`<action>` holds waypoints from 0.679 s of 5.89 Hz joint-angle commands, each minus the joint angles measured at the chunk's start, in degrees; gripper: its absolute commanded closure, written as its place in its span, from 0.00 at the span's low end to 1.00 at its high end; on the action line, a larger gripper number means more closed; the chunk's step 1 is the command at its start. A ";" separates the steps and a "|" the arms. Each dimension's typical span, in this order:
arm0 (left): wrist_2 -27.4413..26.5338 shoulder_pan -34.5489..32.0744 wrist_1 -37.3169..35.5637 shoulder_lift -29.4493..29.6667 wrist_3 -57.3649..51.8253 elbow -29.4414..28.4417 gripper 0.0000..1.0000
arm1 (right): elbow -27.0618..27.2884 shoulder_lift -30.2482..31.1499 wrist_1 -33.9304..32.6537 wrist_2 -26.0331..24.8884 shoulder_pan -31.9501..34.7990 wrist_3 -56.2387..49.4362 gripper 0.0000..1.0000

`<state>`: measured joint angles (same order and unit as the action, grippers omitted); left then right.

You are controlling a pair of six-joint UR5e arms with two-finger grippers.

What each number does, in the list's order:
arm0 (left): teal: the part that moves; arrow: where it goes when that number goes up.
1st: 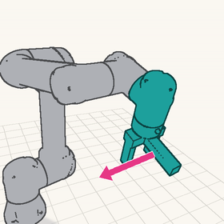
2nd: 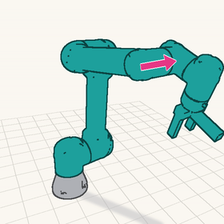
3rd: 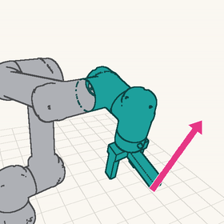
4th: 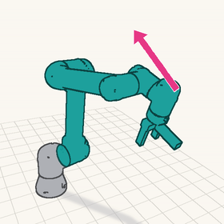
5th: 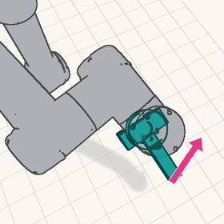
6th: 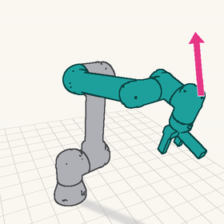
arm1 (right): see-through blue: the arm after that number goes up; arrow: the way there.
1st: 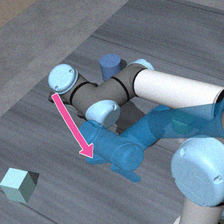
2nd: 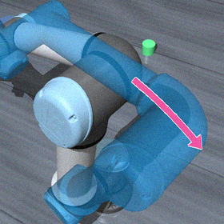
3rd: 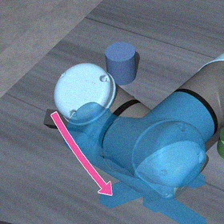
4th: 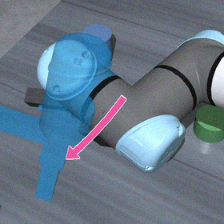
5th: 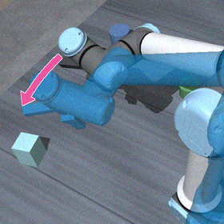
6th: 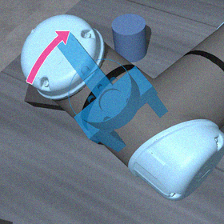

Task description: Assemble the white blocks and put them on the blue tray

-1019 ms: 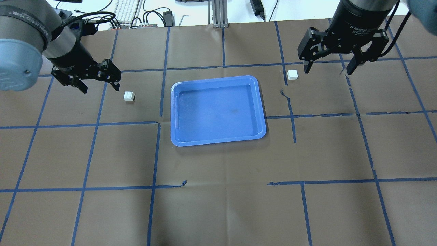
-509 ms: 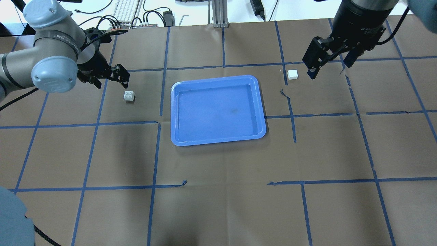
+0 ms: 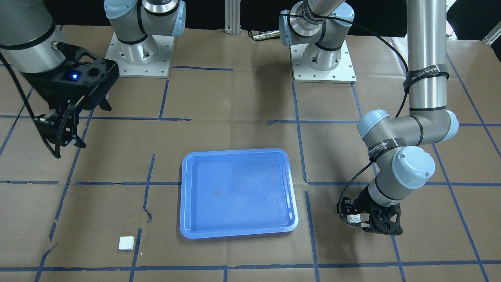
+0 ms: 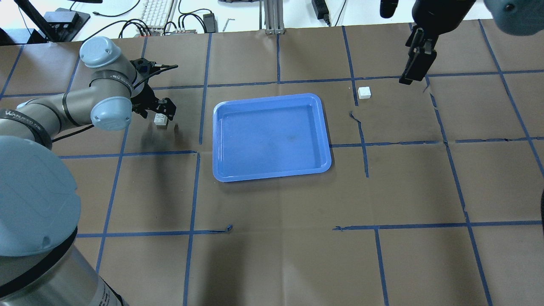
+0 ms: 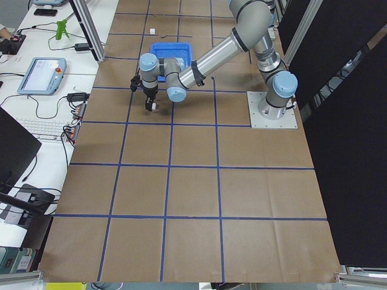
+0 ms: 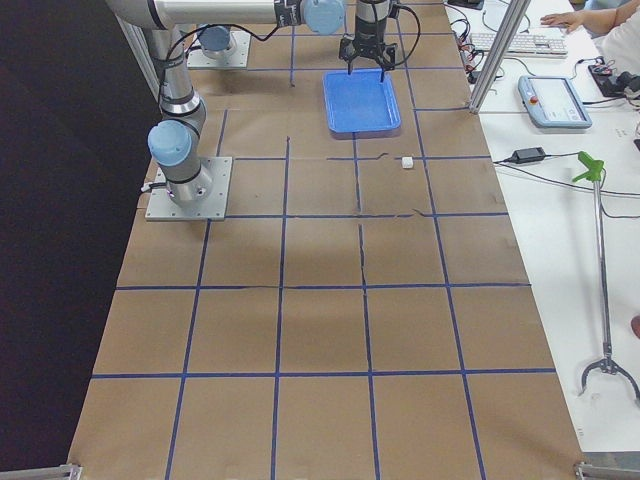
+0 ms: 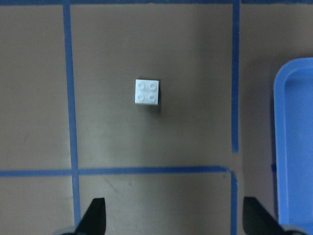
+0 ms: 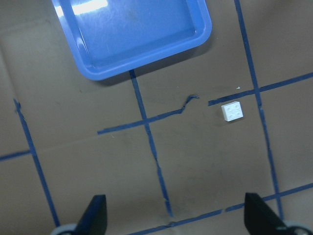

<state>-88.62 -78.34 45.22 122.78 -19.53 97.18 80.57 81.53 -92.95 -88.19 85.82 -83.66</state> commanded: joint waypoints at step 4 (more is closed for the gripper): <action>0.02 -1.71 1.71 -4.10 -4.69 -0.15 0.92 | -10.17 -18.04 -0.30 18.60 -12.58 -34.18 0.01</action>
<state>-88.65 -78.97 46.24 120.83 -21.28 97.06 70.55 67.09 -93.37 -75.57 75.97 -114.58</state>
